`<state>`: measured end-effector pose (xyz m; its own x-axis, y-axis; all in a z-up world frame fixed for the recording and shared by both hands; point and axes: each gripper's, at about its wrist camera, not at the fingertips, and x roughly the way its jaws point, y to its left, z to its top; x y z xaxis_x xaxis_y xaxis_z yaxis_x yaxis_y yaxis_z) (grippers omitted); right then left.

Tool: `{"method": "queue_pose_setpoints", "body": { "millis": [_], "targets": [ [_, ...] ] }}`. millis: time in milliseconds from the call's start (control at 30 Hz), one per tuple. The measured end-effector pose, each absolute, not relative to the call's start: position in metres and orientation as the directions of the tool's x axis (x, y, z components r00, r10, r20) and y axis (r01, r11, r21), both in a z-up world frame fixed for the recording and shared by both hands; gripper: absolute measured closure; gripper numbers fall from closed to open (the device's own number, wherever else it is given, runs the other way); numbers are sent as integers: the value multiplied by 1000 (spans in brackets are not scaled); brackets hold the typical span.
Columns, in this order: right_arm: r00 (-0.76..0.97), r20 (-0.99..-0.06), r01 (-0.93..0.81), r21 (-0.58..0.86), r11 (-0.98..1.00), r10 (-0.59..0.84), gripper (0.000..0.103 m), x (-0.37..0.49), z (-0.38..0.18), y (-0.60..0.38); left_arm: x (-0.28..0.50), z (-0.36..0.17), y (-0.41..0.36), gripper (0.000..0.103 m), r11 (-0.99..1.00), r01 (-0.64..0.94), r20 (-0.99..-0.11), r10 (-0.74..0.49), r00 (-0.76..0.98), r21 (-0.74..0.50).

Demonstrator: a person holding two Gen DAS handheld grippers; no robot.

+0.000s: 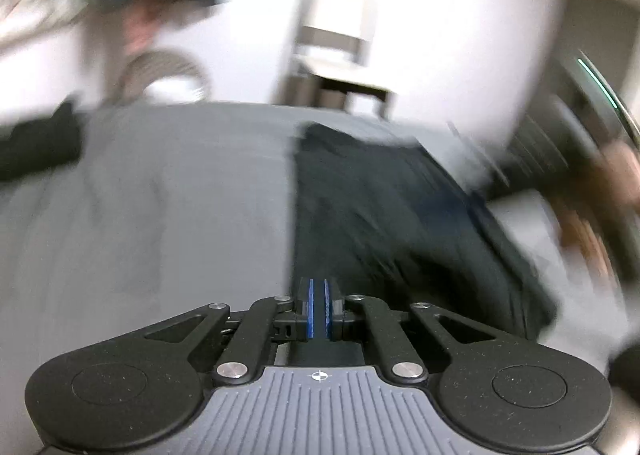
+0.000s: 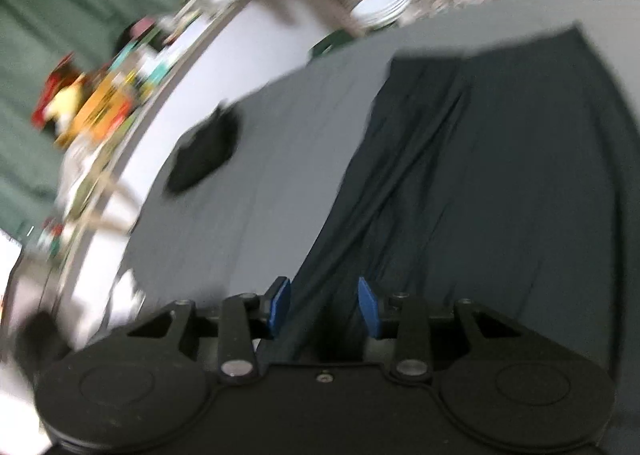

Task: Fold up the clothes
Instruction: 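Grasp the folded waistband with the right gripper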

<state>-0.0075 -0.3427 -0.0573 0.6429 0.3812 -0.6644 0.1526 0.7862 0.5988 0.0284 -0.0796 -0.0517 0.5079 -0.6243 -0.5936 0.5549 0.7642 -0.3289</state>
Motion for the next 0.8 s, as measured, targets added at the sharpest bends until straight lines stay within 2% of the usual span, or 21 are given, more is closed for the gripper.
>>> {"method": "queue_pose_setpoints", "body": {
  "millis": [100, 200, 333, 467, 800],
  "targets": [
    [638, -653, 118, 607, 786, 409, 66, -33, -73, -312, 50, -58, -54, 100, 756, 420, -567, -655, 499, -503],
    [661, -651, 97, 567, 818, 373, 66, -40, -80, -294, 57, -65, -46, 100, 715, 374, -544, -695, 470, -590],
    [688, -648, 82, 516, 853, 326, 72, -42, -89, -284, 55, -66, -56, 100, 727, 411, -557, -687, 468, -551],
    [703, -633, 90, 533, 841, 326, 77, -50, -98, -286, 62, -74, -61, 100, 701, 398, -559, -713, 424, -592],
    [711, -566, 165, 711, 683, 417, 79, -56, -120, -311, 64, -80, -66, 100, 677, 402, -557, -736, 385, -616]
  ]
}}
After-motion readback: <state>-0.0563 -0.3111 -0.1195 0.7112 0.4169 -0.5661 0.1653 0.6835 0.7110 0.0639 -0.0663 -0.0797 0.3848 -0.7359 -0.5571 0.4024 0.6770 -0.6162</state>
